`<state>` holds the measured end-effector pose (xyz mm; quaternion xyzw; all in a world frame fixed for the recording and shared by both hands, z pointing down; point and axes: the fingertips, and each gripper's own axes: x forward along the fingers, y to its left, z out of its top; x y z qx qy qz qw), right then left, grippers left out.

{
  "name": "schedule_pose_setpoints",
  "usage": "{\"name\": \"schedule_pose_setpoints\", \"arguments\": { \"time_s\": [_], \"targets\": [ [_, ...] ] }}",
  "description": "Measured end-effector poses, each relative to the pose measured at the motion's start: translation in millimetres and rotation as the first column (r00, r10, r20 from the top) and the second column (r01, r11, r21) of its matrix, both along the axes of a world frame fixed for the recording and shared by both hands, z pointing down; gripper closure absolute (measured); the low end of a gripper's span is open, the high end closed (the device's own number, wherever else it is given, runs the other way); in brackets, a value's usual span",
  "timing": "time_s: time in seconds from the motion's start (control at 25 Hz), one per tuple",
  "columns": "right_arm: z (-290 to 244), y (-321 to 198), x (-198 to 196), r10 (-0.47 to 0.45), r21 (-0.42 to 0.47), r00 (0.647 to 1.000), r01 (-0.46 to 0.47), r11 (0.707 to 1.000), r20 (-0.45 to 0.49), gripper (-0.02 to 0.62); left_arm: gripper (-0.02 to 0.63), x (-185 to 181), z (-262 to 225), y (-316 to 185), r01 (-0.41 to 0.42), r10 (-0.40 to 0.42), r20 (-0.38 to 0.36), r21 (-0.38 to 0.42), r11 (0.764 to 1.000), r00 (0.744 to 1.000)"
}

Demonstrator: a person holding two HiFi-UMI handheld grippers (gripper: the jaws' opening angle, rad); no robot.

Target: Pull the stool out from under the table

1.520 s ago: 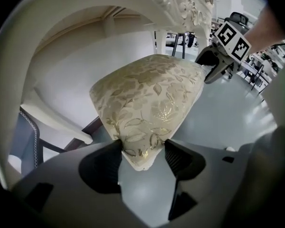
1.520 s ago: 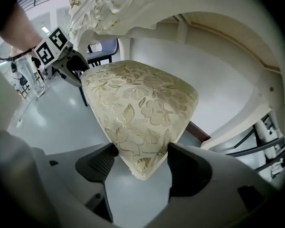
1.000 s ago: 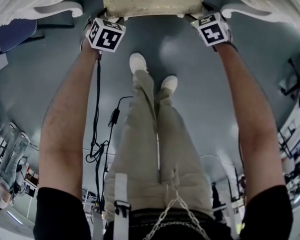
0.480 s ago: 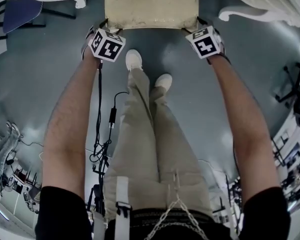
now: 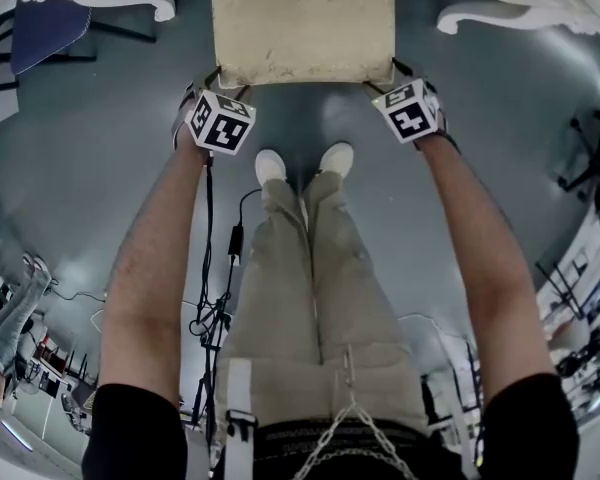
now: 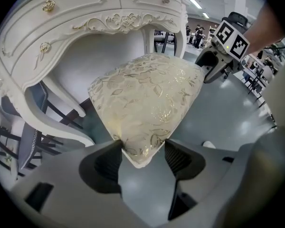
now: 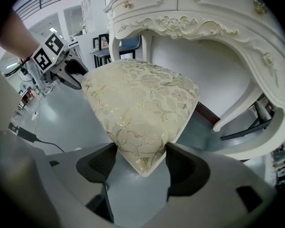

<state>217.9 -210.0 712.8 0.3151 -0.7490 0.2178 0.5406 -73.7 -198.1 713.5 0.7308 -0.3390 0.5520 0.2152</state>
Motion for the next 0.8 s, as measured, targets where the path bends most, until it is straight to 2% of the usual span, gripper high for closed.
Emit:
{"name": "schedule_pose_setpoints", "arguments": {
  "time_s": [0.08,0.12,0.2,0.28,0.32,0.36,0.4,0.44,0.48,0.52,0.6,0.68,0.8],
  "targets": [
    [-3.1,1.0,4.4,0.031,0.014,0.999,-0.03,0.999,-0.011,0.272,0.322,-3.2,-8.6,-2.3,0.009,-0.008,-0.029,0.048,0.999,1.0],
    [-6.9,2.2,6.7,0.078,0.022,0.997,-0.078,0.997,-0.006,0.272,0.322,-5.3,-15.1,-2.9,0.029,-0.025,-0.054,0.079,0.996,0.998],
    [-22.6,4.5,8.8,0.205,0.057,0.978,-0.206,0.977,0.03,0.272,0.322,-10.1,-33.2,1.1,0.087,-0.069,-0.126,0.138,0.987,0.99],
    [-44.7,3.1,7.2,0.282,0.115,0.956,-0.29,0.95,0.084,0.272,0.335,-13.1,-60.3,1.7,0.151,-0.109,-0.208,0.2,0.968,0.972],
    [-57.7,4.3,3.0,0.294,0.142,0.949,-0.309,0.94,0.114,0.273,0.381,-14.5,-77.2,1.5,0.196,-0.139,-0.244,0.227,0.954,0.96],
    [-72.7,7.2,-3.0,0.3,0.168,0.944,-0.321,0.932,0.141,0.277,0.469,-15.9,-95.4,1.6,0.25,-0.179,-0.276,0.248,0.936,0.944],
    [-89.7,10.0,-9.2,0.304,0.201,0.939,-0.333,0.921,0.16,0.321,0.568,-16.1,-114.1,1.7,0.303,-0.218,-0.309,0.265,0.915,0.926],
    [-108.7,11.6,-15.6,0.309,0.241,0.935,-0.345,0.907,0.175,0.46,0.588,-14.4,-133.0,1.2,0.346,-0.243,-0.343,0.28,0.895,0.907],
    [-128.1,12.0,-22.9,0.312,0.28,0.93,-0.358,0.891,0.195,0.556,0.603,-11.2,-151.8,-0.2,0.376,-0.254,-0.378,0.297,0.877,0.89],
    [-146.4,12.3,-30.5,0.312,0.311,0.924,-0.37,0.876,0.222,0.577,0.603,-7.7,-170.1,-2.3,0.401,-0.257,-0.411,0.314,0.86,0.874],
    [-178.5,13.7,-43.3,0.302,0.357,0.911,-0.391,0.848,0.281,0.592,0.603,-2.7,-204.0,-6.7,0.445,-0.261,-0.466,0.346,0.826,0.846],
    [-209.1,14.2,-51.8,0.286,0.399,0.901,-0.406,0.822,0.327,0.592,0.603,1.0,-236.6,-12.3,0.473,-0.25,-0.503,0.384,0.793,0.827],
    [-257.5,12.1,-61.2,0.257,0.461,0.886,-0.427,0.778,0.387,0.594,0.603,7.0,-286.6,-18.8,0.472,-0.188,-0.537,0.458,0.753,0.822]
  ]
}}
